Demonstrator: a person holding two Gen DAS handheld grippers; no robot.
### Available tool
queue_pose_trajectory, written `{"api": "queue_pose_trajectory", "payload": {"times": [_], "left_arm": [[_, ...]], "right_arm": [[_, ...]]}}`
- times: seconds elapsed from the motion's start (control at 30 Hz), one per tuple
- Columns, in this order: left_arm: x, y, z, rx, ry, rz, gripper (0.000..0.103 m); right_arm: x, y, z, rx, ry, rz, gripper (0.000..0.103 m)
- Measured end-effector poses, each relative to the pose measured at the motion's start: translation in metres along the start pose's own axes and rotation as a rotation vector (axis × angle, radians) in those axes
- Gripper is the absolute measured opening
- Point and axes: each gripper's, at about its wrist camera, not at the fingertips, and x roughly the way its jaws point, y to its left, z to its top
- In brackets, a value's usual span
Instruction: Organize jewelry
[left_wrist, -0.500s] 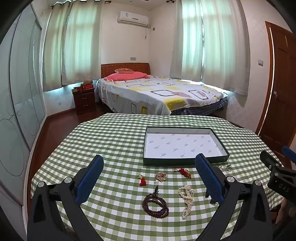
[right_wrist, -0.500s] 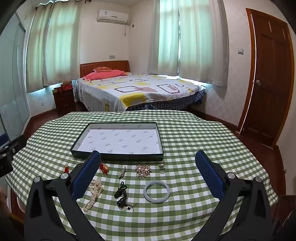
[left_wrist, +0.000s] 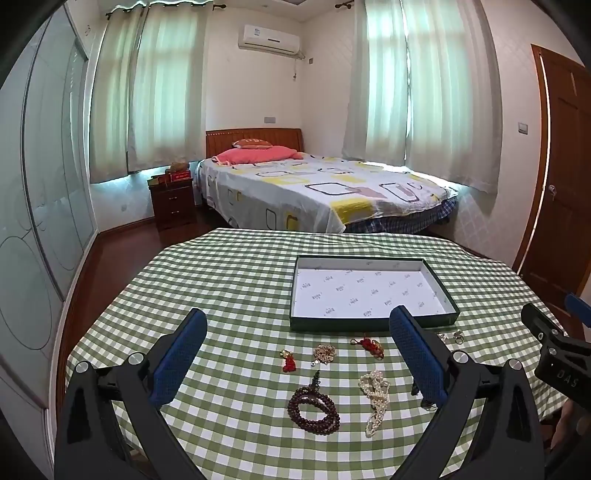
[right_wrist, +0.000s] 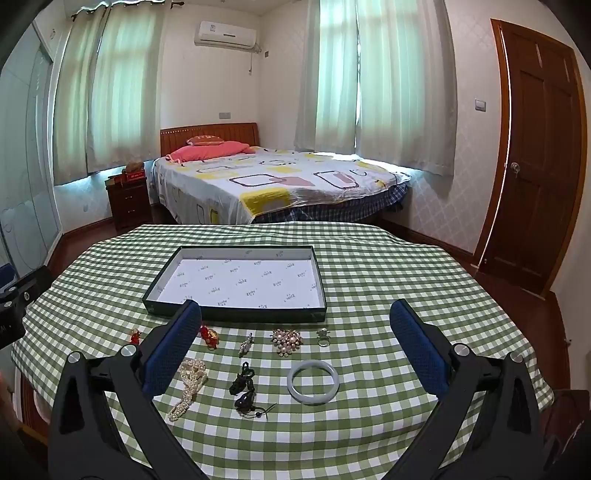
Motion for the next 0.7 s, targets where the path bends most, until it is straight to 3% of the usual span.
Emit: {"api": "queue_pose_trajectory", "payload": {"times": [0.7], "left_arm": [[-0.0026, -0.0026, 0.0041, 0.000, -0.001, -0.006, 0.096]], "right_arm": [[-0.0034, 0.0011, 0.0026, -0.002, -0.009, 0.002, 0.100]]}}
